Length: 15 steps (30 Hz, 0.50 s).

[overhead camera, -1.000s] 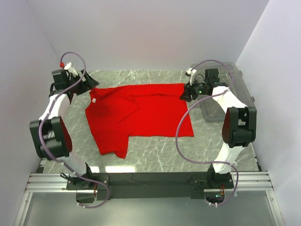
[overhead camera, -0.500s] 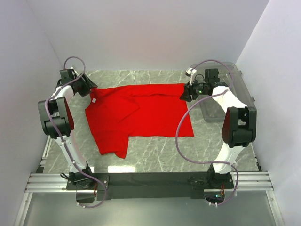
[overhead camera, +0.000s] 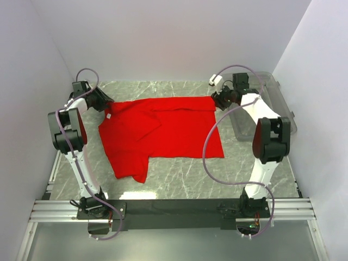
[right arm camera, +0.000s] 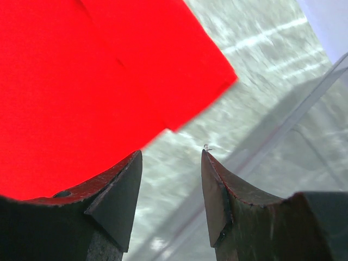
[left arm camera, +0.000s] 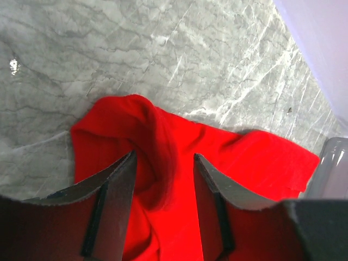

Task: Fold and stack the t-shirts
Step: Fold the tshirt

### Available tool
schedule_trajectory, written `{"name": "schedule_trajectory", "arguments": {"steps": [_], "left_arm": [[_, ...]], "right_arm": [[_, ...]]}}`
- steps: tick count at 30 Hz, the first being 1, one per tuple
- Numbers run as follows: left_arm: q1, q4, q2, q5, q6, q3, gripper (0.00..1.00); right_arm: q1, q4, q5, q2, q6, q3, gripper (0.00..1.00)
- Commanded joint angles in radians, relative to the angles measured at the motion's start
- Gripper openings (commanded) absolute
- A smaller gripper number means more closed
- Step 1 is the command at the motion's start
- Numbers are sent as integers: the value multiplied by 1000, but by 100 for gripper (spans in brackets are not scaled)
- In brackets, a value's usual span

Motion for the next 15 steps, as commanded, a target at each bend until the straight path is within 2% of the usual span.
{"name": "schedule_trajectory", "arguments": {"steps": [1, 7, 15], "left_arm": [[2, 51, -6, 36, -27, 47, 51], [2, 63, -1, 44, -41, 39, 51], [2, 77, 11, 34, -81, 39, 46]], "right_arm": [[9, -23, 161, 65, -171, 83, 55], [49, -62, 189, 123, -250, 108, 55], [72, -46, 158, 135, -183, 124, 55]]}}
